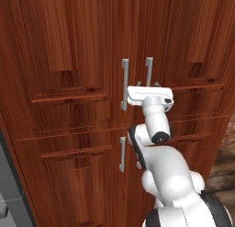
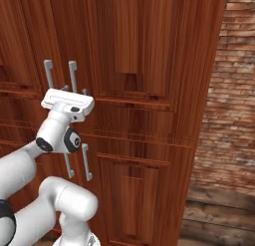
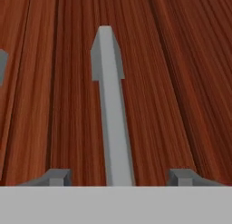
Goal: Open the cabinet, retrieve the rolling pin, and place it next to the meat on the cutting board to prepare for tenderizing.
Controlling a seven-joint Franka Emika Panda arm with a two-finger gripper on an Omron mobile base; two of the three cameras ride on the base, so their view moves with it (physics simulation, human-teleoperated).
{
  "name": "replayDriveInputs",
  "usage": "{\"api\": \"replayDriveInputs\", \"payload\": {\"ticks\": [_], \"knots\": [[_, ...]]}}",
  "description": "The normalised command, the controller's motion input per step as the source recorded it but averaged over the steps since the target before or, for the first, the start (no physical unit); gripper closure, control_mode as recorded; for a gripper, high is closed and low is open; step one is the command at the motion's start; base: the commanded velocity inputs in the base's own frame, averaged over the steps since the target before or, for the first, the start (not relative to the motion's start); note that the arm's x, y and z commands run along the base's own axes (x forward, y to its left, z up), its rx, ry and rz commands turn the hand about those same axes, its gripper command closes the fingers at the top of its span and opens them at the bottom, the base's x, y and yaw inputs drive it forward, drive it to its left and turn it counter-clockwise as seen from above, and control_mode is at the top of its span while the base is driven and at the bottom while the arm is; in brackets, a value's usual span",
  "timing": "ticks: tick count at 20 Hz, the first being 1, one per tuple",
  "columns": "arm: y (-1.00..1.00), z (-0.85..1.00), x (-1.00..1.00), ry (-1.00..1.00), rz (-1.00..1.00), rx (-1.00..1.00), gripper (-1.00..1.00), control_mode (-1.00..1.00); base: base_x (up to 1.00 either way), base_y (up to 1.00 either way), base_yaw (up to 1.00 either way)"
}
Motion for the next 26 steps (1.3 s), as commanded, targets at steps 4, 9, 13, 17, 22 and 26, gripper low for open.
{"api": "replayDriveInputs", "payload": {"ticks": [4, 9, 13, 17, 22, 26], "knots": [[0.03, -0.10, 0.47, 0.00, 0.00, 0.00, 1.00, -1.00, 0.00, 0.00, 0.00], [0.05, -0.04, 0.14, 0.00, 0.00, 0.00, 1.00, -1.00, 0.00, 0.00, 0.00], [0.06, -0.06, 0.00, 0.00, 0.00, -0.02, 1.00, -1.00, 0.00, 0.00, 0.00], [0.01, -0.14, -0.03, 0.00, 0.00, 0.00, 1.00, -1.00, 0.00, 0.00, 0.00], [0.00, -0.11, -0.40, -0.02, 0.00, 0.00, 1.00, -1.00, 0.00, 0.00, 0.00], [0.00, -0.10, -0.53, -0.04, 0.00, 0.00, 1.00, -1.00, 0.00, 0.00, 0.00]]}}
